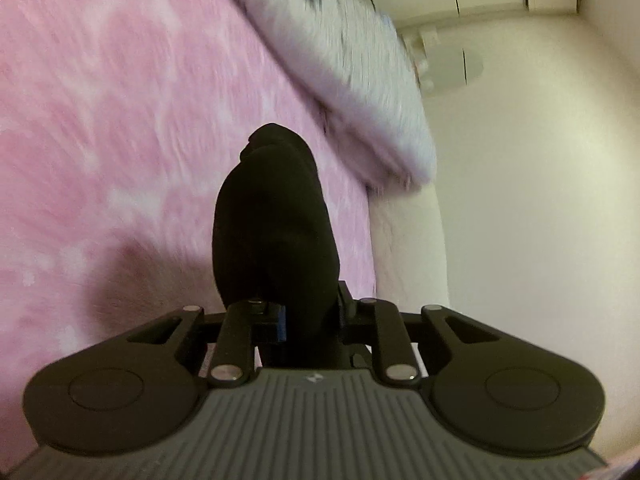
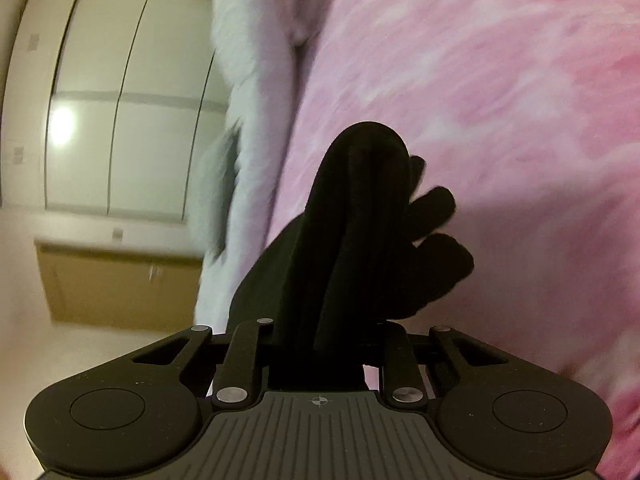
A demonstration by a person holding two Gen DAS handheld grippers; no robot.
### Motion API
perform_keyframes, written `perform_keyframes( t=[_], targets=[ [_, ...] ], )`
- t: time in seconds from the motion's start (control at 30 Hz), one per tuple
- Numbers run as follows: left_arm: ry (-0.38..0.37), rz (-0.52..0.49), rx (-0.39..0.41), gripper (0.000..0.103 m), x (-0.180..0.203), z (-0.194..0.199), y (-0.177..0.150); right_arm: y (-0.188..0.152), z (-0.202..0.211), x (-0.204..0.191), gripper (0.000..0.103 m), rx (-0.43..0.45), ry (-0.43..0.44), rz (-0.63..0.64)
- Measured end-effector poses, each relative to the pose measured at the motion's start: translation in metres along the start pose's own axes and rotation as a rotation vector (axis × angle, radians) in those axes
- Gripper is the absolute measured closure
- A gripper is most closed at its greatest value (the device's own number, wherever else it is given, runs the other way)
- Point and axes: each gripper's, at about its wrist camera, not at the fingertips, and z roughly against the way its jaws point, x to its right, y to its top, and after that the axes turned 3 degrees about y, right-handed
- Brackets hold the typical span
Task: Fold clothes
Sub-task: 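Lift the folded trousers with both grippers and carry them toward the clothes stack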
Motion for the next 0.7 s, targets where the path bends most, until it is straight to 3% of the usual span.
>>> perform_keyframes(
  t=[0.23,0.33,0.47,0.6,0.7],
  targets=[
    [0.098,0.126,0.311,0.086,0.05,0.175,-0.017,-0.056,-0.049,-0.122,0.082,-0.335,0.072,0.107],
    [0.121,0.171,0.455,0.086,0.052,0.237,-0.029,-0.08,-0.071,-0.173,0.082,-0.478,0.103,0.153],
    [0.132,0.199,0.599,0.086,0.032,0.312,-0.029,-0.14,-0.112,-0.214,0.082,-0.622,0.144,0.228],
    [0.136,0.23,0.673,0.086,-0.009,0.389,0.004,-0.212,-0.161,-0.244,0.082,-0.704,0.158,0.277],
    [0.125,0.235,0.69,0.086,-0.045,0.45,0.052,-0.272,-0.207,-0.271,0.082,-0.725,0.161,0.293]
  ],
)
